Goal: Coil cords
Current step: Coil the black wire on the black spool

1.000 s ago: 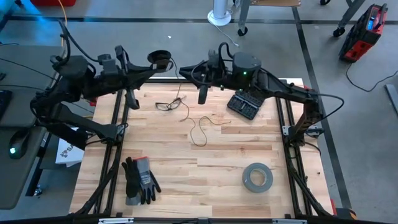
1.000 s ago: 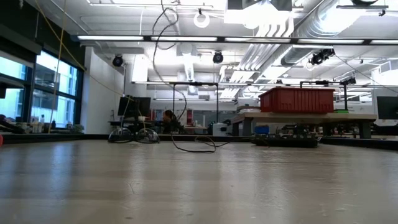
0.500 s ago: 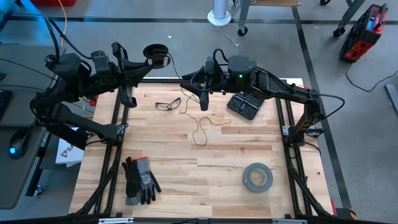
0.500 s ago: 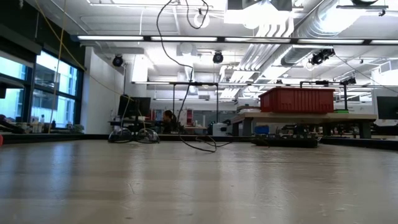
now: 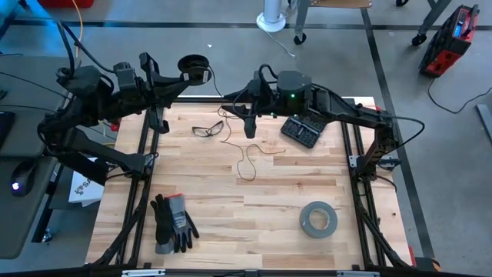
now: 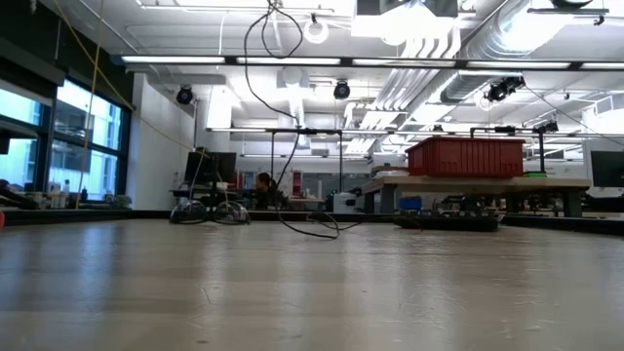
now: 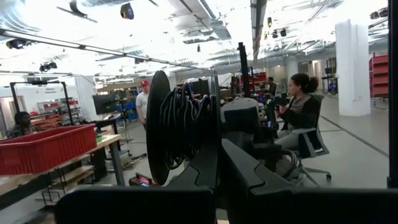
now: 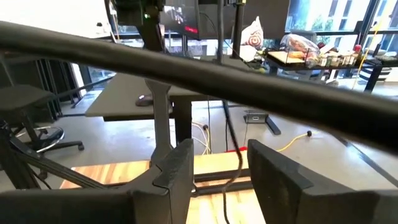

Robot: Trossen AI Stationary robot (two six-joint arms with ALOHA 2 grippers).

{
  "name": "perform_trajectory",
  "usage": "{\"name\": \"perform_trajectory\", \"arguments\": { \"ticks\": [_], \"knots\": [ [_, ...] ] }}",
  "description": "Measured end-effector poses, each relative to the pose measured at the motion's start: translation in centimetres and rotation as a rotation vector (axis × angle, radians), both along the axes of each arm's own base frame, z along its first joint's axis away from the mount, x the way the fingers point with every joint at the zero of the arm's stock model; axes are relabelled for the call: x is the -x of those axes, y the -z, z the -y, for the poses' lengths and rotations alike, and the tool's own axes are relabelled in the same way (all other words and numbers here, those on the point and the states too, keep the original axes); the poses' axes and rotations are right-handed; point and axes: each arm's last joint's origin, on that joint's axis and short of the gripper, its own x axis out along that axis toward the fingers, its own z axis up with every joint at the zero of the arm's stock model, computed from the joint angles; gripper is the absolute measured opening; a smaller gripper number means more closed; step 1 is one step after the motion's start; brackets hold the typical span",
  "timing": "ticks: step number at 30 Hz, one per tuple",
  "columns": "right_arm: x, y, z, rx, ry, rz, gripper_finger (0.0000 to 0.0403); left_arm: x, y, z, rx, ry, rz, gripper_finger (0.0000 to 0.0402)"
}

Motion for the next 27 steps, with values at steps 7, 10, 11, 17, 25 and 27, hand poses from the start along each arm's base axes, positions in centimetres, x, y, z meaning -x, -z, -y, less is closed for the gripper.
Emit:
{"name": "perform_trajectory", "arguments": {
  "ticks": [7,10,11,17,25,27],
  "knots": [
    [0.0,0.03,0.0,0.027,0.011,-0.006,0.0112,-0.41,0.14,0.01,-0.001,0.0,-0.01,0.0001],
    [0.0,0.04,-0.02,0.028,0.011,-0.007,0.0084,-0.47,0.16,0.02,-0.002,0.0,-0.012,0.0001],
    [0.0,0.04,-0.01,0.035,0.01,-0.008,0.0073,-0.47,0.16,0.02,-0.006,-0.002,-0.013,0.0001],
    [0.0,0.05,-0.03,0.044,0.009,-0.01,0.0028,-0.4,0.14,-0.02,-0.029,-0.019,-0.018,0.0001],
    [0.02,0.24,-0.03,0.033,0.009,-0.029,0.0064,-0.4,0.15,-0.02,-0.03,-0.02,-0.02,0.0001],
    [0.03,0.34,-0.03,0.032,0.009,-0.039,0.0079,-0.4,0.15,-0.02,-0.033,-0.021,-0.021,0.0001]
  ]
}}
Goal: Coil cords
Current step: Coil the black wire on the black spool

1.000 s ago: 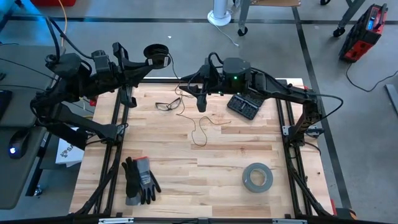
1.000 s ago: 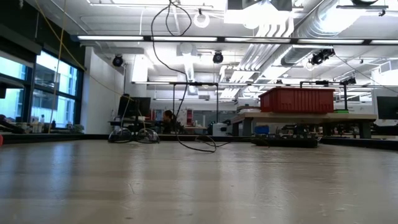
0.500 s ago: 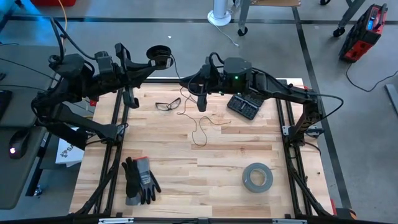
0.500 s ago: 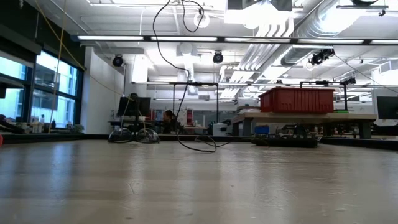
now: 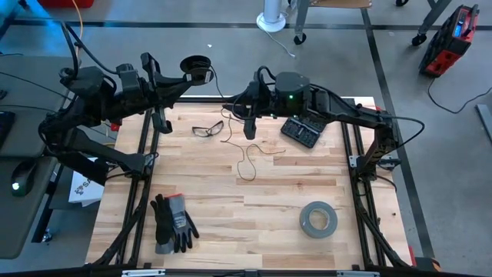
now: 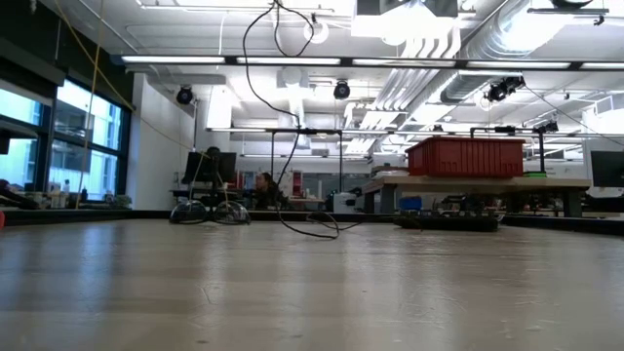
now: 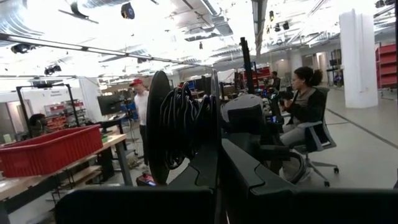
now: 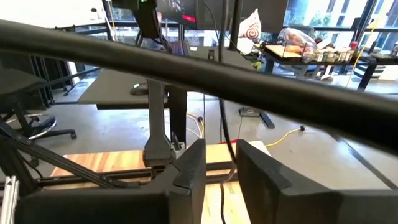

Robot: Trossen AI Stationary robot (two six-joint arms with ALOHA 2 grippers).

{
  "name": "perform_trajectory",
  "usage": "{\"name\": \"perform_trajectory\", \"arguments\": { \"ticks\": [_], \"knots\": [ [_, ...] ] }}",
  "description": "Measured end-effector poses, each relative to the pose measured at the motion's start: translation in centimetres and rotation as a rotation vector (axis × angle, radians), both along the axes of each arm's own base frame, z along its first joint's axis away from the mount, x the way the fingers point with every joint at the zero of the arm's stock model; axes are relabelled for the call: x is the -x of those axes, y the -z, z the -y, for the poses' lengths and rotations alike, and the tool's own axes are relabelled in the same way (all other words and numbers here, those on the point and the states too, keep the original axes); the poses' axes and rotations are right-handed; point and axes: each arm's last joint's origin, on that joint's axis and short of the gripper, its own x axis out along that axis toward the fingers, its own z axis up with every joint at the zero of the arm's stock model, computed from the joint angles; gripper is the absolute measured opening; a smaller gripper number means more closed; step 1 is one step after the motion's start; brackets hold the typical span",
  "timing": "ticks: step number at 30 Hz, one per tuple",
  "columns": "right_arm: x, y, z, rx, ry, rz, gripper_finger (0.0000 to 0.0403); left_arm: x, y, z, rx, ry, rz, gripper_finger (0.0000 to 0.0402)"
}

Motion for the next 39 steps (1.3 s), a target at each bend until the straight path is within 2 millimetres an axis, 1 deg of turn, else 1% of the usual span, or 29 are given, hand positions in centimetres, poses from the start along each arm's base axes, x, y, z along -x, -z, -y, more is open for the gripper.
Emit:
{"name": "perform_trajectory", "arguments": {
  "ticks": [4,9,12,16,20,24,27,30,33,36,39],
  "knots": [
    [0.0,0.1,0.0,0.016,-0.002,-0.012,0.0095,0.0,0.0,0.0,-0.015,-0.004,-0.004,0.0001],
    [0.0,0.1,0.0,0.017,-0.002,-0.01,0.0091,0.0,0.0,0.0,-0.015,-0.005,-0.005,0.0001],
    [0.0,0.1,0.0,0.018,-0.001,-0.013,0.0071,0.0,0.0,0.0,-0.015,-0.005,-0.006,0.0001],
    [0.0,0.3,0.0,0.017,0.019,-0.031,0.0012,0.0,0.0,0.0,-0.014,-0.007,-0.007,0.0001],
    [0.1,0.2,-0.7,-0.009,0.036,-0.025,0.0003,0.0,0.0,-0.1,-0.002,-0.037,-0.006,0.0001],
    [-0.5,-0.4,-2.7,-0.006,-0.015,0.062,0.0002,-0.5,0.1,-0.2,0.121,-0.041,0.028,0.0001],
    [-1.8,0.0,-3.9,0.0,-0.047,0.113,0.0001,-1.5,0.3,-0.1,0.212,-0.012,0.063,0.0001],
    [-3.4,1.0,-4.7,0.021,-0.066,0.145,0.0001,-2.5,0.2,0.1,0.28,0.071,0.113,0.0001],
    [-4.1,1.4,-4.9,0.027,-0.07,0.171,0.0001,-3.0,-0.2,0.2,0.415,0.185,0.193,0.0001],
    [-4.2,1.0,-4.9,0.027,-0.073,0.212,0.0001,-3.1,-0.5,0.4,0.548,0.289,0.25,0.0001],
    [-4.2,0.4,-5.0,0.044,-0.077,0.281,0.0,-3.0,-0.6,0.4,0.712,0.351,0.291,0.0001]
  ]
}}
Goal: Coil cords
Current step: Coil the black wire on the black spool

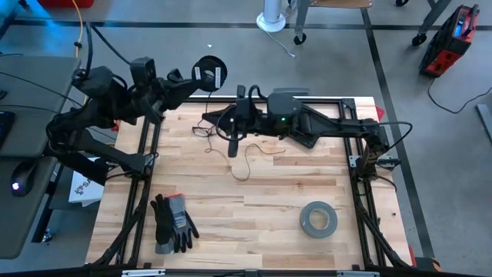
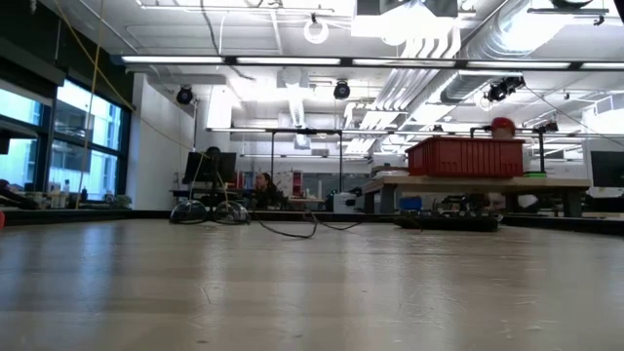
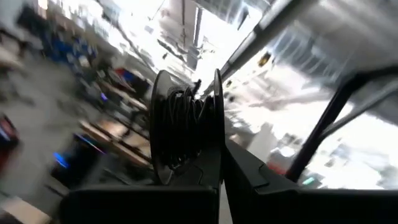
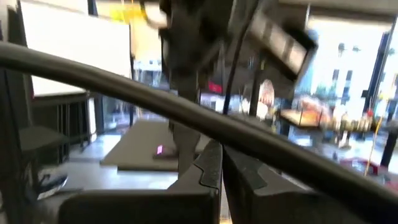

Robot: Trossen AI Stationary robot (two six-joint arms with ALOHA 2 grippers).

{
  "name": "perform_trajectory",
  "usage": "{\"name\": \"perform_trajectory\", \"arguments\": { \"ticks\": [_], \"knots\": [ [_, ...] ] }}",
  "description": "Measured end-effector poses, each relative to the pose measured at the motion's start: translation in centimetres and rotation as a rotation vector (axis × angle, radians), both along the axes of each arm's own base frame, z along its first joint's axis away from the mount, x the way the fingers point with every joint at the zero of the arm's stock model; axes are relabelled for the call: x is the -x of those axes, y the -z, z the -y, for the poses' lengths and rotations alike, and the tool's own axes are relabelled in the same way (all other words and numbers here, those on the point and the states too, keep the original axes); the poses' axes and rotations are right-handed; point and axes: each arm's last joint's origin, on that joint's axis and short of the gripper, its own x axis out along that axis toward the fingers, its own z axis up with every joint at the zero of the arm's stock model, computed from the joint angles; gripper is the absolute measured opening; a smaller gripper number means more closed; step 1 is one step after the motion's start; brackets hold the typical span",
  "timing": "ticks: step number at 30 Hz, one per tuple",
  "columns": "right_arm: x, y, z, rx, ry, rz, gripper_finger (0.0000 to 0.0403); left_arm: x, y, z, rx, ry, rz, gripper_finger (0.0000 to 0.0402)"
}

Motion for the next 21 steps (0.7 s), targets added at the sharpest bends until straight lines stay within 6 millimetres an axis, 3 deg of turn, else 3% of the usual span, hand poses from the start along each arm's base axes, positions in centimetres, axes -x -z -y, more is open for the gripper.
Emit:
{"name": "perform_trajectory", "arguments": {
  "ticks": [8,21],
  "knots": [
    [0.2,-1.1,0.0,0.032,0.006,0.107,0.0,-0.6,0.4,0.2,0.38,0.218,0.026,0.0001],
    [-0.7,-0.9,0.7,0.055,0.029,0.205,0.0,-1.4,0.9,0.4,0.5,0.296,-0.013,0.0]
  ]
}}
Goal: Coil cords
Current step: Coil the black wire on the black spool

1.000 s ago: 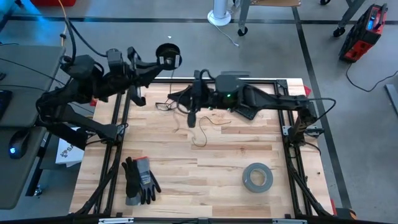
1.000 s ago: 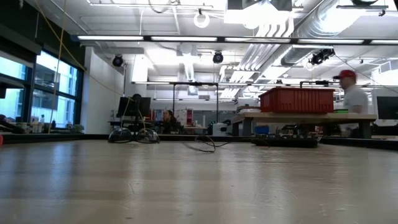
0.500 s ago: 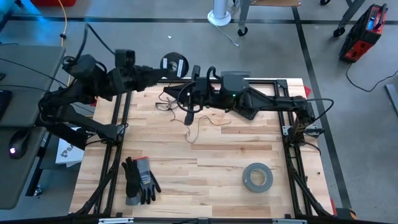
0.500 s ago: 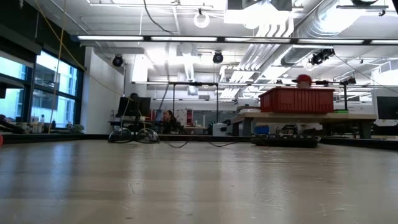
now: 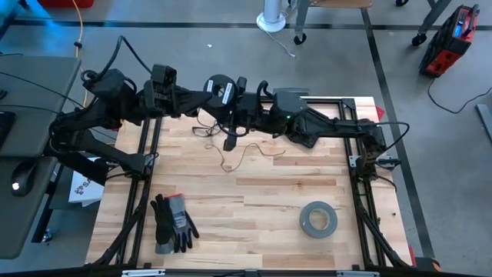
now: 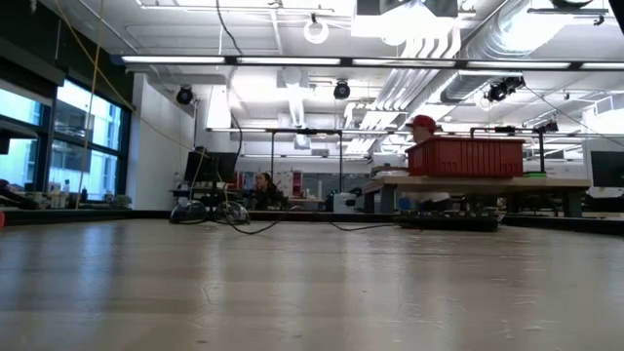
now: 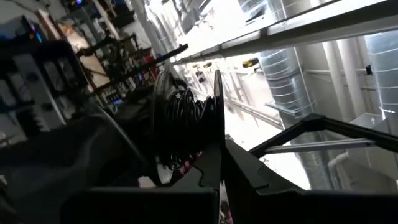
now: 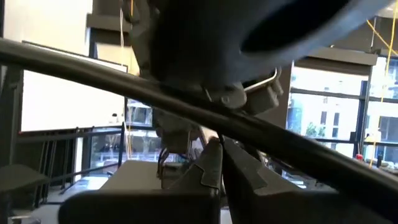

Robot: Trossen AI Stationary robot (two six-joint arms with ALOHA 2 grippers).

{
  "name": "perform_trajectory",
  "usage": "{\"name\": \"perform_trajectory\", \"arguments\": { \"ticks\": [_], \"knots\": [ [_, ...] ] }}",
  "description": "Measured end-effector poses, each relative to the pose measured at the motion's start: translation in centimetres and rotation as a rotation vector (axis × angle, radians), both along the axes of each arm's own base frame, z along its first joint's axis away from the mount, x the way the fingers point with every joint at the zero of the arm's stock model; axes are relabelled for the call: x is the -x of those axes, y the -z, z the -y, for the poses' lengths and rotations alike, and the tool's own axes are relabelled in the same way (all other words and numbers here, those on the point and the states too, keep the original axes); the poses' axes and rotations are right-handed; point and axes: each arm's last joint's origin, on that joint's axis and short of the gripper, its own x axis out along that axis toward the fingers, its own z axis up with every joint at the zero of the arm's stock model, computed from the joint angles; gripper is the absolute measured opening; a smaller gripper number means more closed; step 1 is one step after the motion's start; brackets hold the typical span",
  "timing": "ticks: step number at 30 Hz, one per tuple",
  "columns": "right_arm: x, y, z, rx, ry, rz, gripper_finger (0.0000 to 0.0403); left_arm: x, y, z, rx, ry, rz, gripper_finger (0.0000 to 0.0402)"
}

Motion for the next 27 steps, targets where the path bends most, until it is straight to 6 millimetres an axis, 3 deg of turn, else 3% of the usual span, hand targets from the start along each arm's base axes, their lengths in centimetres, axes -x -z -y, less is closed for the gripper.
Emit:
{"name": "perform_trajectory", "arguments": {
  "ticks": [11,22,27],
  "knots": [
    [-0.4,0.3,3.2,0.027,0.105,0.025,0.0,0.5,0.6,0.9,0.0,0.127,-0.084,0.0],
    [1.0,-0.7,6.7,0.172,0.234,-0.01,0.0,4.2,1.0,0.8,-0.093,0.083,-0.196,0.0],
    [2.2,-1.4,7.3,0.234,0.271,-0.062,0.0,6.1,1.6,0.5,-0.282,-0.011,-0.295,0.0]
  ]
}}
